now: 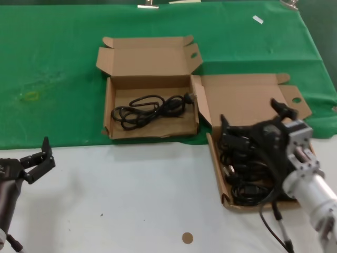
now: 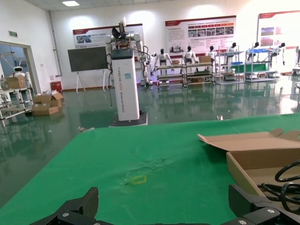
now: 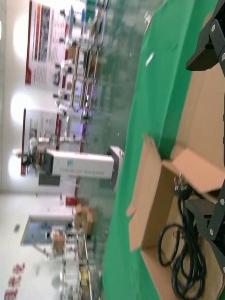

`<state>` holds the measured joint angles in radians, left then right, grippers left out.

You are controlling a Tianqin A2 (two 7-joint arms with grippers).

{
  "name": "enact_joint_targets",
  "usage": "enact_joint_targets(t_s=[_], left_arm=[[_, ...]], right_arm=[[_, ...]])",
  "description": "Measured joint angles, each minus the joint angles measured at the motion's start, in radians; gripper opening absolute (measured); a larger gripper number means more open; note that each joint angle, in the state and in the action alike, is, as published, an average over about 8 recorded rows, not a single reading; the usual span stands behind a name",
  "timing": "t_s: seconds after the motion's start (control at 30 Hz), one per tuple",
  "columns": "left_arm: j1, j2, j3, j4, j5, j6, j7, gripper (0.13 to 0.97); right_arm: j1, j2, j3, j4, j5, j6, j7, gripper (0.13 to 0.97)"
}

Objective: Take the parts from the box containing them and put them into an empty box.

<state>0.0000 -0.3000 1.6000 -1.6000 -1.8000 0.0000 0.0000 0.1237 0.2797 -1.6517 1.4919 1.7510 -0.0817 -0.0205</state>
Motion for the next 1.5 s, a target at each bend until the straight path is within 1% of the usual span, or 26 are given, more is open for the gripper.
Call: enact_joint_targets(t_s=[0.13, 0.23, 1.5], left_arm=[[0.0, 0.0, 0.0, 0.0, 0.0, 0.0, 0.0, 0.958], [0.0, 0.0, 0.0, 0.0, 0.0, 0.0, 0.0, 0.962], [0.0, 0.0, 0.0, 0.0, 0.0, 0.0, 0.0, 0.965]], right_arm=[[-0.055, 0.009, 0.023, 0.048, 0.022, 0.036, 0.009, 0.966], [-0.071, 0.012, 0.03, 0.062, 0.028, 0.047, 0.012, 0.966], [-0.074, 0.012, 0.031, 0.065, 0.029, 0.049, 0.012, 0.966]])
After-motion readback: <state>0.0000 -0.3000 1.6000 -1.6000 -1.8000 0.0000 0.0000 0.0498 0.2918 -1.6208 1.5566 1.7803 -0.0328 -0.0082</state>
